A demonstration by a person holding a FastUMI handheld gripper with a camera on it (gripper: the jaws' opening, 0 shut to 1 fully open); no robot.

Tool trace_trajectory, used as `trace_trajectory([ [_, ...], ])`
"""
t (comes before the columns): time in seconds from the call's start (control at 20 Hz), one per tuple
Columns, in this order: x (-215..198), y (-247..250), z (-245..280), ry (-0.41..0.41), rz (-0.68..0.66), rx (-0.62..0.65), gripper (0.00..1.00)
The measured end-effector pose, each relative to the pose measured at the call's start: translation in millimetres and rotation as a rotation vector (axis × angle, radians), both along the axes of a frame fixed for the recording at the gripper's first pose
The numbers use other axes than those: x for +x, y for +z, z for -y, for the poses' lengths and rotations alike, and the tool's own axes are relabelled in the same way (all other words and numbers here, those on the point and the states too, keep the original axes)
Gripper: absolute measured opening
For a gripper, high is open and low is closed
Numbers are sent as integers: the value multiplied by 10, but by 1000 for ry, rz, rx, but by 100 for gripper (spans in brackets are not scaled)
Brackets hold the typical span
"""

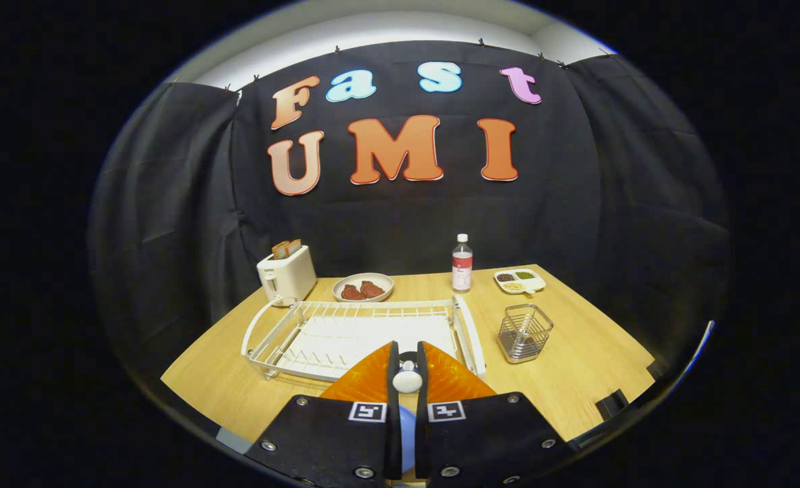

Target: Take the plate from the dish rack, then take the spoon from the basket and place it into the plate.

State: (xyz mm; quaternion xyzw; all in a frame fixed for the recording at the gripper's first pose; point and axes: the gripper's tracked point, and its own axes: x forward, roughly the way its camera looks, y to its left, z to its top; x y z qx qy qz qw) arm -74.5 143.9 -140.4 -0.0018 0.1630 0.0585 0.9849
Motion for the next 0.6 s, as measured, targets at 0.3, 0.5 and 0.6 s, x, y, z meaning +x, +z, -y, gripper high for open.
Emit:
trace_trajectory([
  [0.3,-257,-316,-453,127,-36,-15,8],
  [0.5,-303,-634,-594,176,-81,-13,8],
  [0.6,-286,-804,-639,189,-104,-8,8],
])
